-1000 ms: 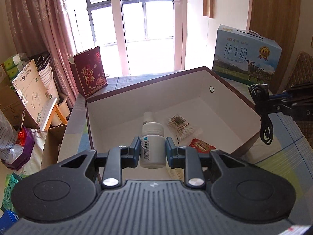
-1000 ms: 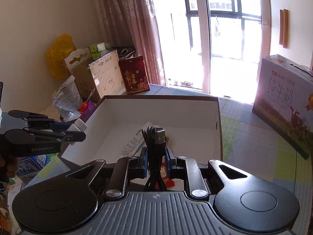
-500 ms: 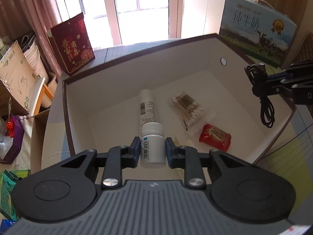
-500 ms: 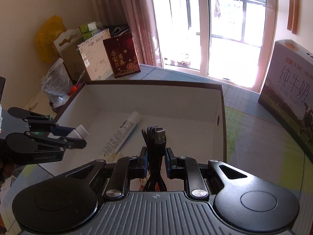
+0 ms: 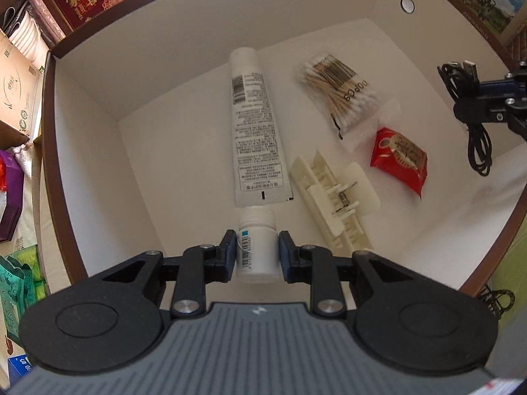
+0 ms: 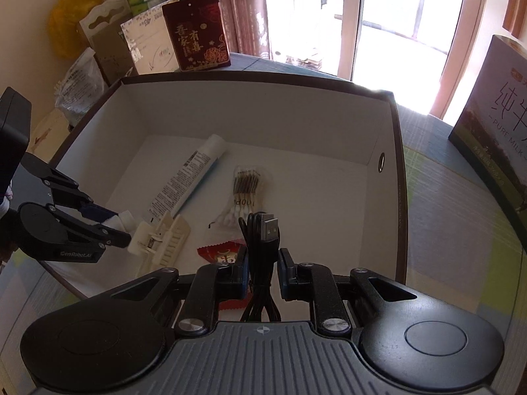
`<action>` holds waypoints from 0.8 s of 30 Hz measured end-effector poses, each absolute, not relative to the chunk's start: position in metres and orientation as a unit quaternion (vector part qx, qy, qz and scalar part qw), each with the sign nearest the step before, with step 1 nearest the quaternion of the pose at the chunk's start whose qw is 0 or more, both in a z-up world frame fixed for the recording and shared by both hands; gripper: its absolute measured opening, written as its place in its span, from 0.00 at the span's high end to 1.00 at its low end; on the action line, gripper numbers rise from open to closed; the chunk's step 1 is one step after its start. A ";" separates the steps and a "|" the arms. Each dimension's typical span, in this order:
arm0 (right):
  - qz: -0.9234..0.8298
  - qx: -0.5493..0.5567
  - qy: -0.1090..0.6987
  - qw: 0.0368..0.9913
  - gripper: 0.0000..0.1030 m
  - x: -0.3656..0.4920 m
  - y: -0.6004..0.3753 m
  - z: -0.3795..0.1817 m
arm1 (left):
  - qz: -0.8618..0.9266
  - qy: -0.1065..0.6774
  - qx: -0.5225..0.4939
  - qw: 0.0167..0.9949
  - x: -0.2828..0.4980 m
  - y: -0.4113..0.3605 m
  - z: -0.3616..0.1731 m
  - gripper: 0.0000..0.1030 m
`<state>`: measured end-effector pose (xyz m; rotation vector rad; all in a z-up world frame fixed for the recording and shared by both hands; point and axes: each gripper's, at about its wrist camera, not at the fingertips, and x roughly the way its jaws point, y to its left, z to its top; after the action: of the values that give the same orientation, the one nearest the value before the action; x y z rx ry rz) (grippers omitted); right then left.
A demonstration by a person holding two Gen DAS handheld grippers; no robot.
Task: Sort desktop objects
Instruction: 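Carry the USB cable and pill bottle with both tools into the brown box, then open both tools to release the cable and pill bottle in the box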
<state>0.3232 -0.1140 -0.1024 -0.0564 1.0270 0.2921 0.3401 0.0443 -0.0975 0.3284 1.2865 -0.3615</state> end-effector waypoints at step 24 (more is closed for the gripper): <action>0.103 -0.081 0.540 0.831 0.81 0.333 -0.114 -0.117 | -0.165 0.582 0.163 0.780 0.336 0.043 -0.089 0.51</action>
<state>0.3326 -0.1138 -0.1167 -0.1720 1.1454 0.2177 0.3355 0.0428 -0.0885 0.3523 1.2569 -0.3559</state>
